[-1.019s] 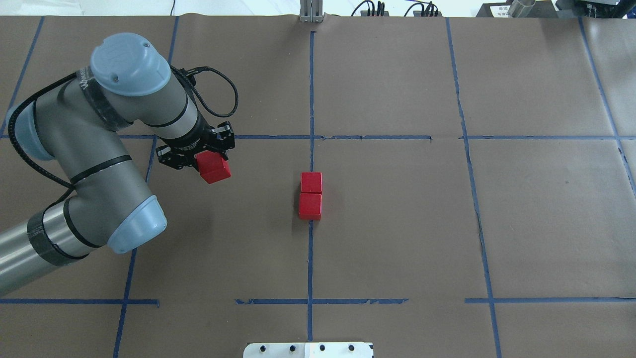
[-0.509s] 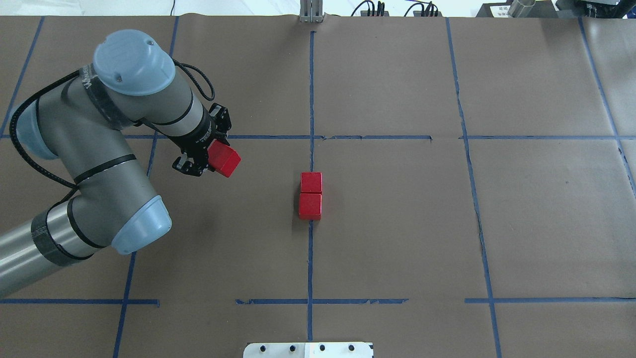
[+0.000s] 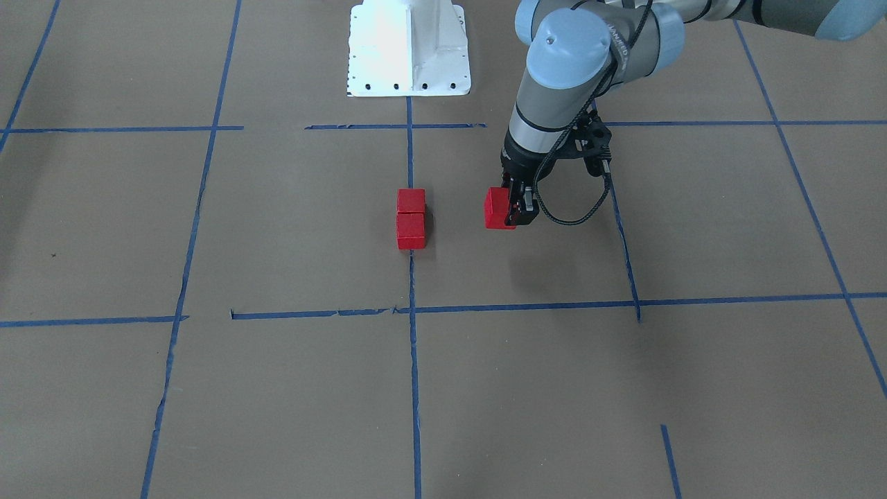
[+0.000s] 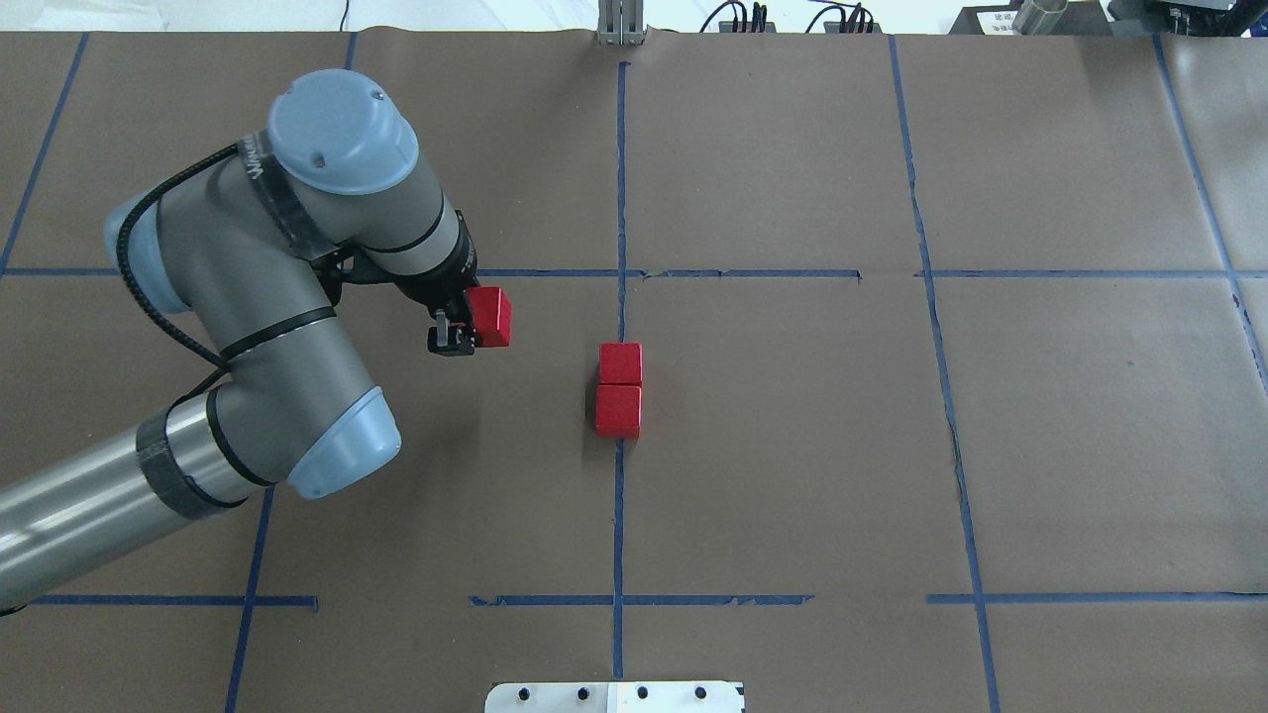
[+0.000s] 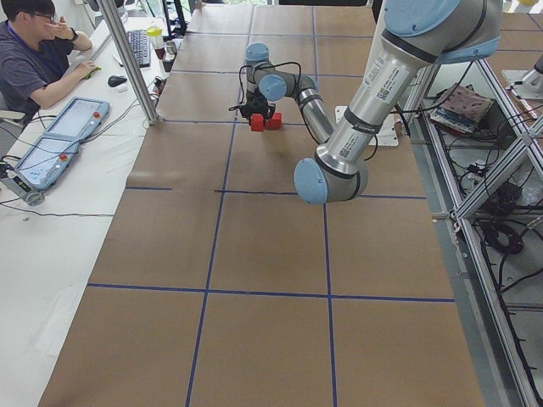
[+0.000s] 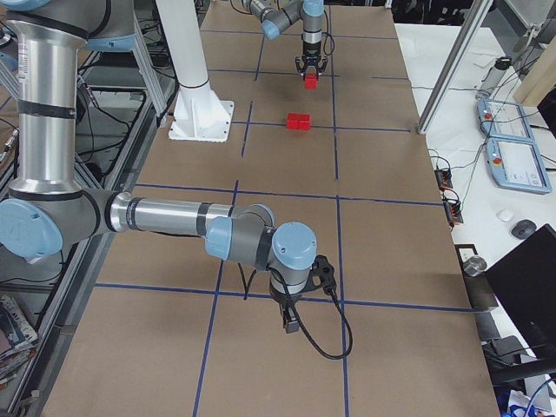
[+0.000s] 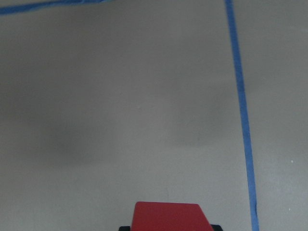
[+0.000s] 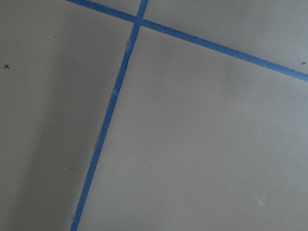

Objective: Form red blocks into L shape at center
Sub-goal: 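Carry the red cube with the left gripper toward the two center cubes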

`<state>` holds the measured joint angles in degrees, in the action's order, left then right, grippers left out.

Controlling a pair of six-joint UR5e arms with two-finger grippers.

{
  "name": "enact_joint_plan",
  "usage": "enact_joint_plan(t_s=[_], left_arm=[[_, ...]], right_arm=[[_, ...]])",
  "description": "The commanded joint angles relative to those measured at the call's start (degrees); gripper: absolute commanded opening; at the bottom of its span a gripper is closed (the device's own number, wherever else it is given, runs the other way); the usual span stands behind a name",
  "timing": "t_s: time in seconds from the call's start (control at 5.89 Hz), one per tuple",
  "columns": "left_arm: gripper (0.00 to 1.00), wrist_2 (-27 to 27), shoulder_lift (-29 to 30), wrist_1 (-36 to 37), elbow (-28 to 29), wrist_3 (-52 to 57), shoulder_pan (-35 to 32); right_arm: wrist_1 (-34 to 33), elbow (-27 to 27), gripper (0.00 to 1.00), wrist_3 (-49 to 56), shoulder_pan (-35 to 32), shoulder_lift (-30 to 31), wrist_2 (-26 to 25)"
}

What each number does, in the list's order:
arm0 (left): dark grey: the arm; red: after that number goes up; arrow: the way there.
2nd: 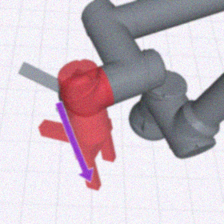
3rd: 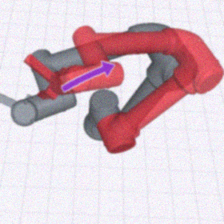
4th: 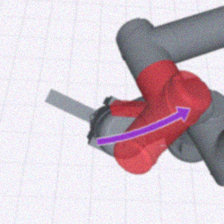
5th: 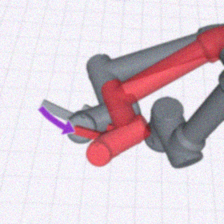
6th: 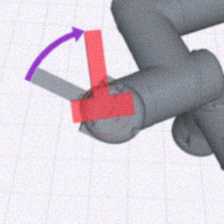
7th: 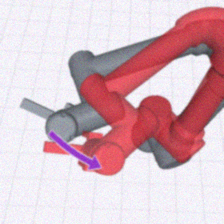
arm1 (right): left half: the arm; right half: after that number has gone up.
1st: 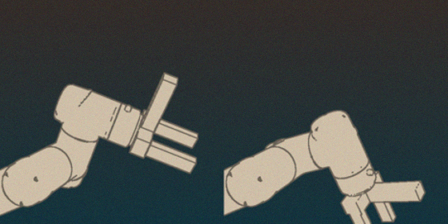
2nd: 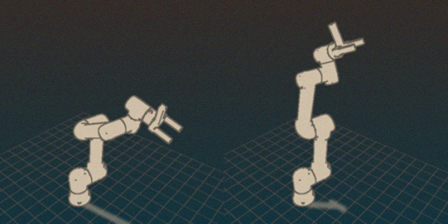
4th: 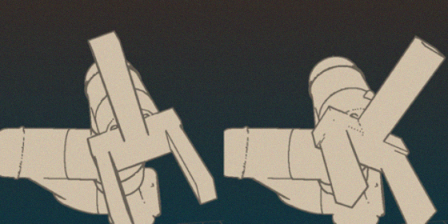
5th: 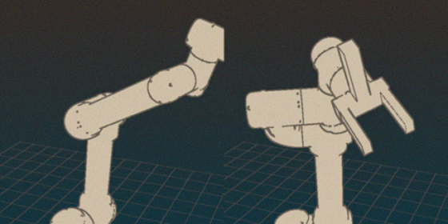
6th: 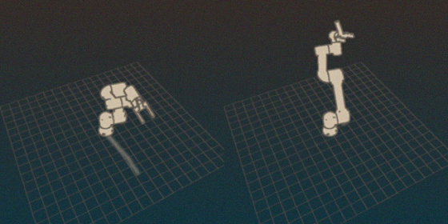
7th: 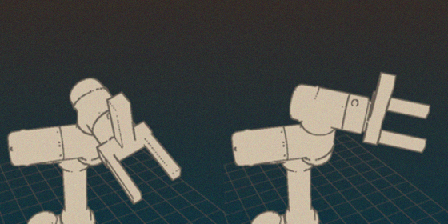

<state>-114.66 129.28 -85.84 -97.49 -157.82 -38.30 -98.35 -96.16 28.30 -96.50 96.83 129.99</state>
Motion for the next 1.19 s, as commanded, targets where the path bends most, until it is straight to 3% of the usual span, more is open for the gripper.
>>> enact_joint_plan(t_s=[0.0,0.51,1.02], left_arm=[[0.11,2.4,4.2,-0.2,6.1,-2.6,2.9],[0.11,4.6,10.4,-1.3,15.1,-3.2,5.4],[0.11,4.8,10.5,-2.6,16.5,-3.2,6.5]], right_arm=[[0.1,-0.1,1.00,0.0,0.0,0.0,0.0],[0.0,0.0,1.00,0.1,0.0,0.0,-0.1],[0.0,0.3,0.99,0.2,0.0,0.0,-0.1]])
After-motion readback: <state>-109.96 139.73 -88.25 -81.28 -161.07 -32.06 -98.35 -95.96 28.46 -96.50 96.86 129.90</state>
